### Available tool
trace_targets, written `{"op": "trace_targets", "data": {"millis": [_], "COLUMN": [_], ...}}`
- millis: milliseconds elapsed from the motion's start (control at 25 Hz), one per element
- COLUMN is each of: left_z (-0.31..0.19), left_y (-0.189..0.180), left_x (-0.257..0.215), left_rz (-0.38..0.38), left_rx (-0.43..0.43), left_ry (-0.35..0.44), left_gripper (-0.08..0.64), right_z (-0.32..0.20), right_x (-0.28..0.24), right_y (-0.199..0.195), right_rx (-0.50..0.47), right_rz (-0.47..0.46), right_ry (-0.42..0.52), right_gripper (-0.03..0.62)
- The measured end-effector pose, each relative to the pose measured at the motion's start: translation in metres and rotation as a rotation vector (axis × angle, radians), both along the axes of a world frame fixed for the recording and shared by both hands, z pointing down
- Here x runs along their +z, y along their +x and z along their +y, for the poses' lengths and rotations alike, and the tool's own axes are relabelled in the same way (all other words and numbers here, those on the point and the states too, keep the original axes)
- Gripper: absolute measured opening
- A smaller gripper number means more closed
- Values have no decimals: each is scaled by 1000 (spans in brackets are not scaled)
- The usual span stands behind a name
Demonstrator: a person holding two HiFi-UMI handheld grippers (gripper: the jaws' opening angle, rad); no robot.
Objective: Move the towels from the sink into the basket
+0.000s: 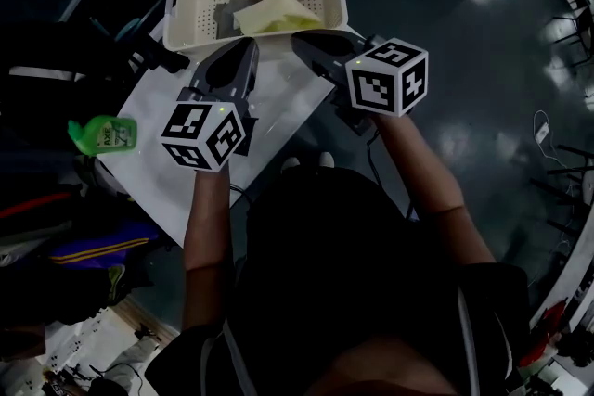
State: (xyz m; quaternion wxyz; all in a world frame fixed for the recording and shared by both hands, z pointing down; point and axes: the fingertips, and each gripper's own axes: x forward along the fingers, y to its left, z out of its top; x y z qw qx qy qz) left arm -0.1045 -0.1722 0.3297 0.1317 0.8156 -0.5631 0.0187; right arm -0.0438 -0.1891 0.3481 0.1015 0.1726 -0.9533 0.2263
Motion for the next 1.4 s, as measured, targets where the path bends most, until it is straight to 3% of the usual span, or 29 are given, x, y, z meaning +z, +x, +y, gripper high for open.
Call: {"op": "trace_targets", "data": {"millis": [800,1400], "left_z": [38,50], "left_y": [10,12], "left_x": [74,108], "left_rz": [38,44], "left_rx": [-32,-47], "left_ry": [-157,-210], "left_gripper": [9,8], "right_z": [42,49], "right_x": [55,89], "right_y": [-7,-3], "right_rx": [3,30], "right_rz": [-3,43], "right_ry": [-79,-104], "right_gripper": [0,-2]}}
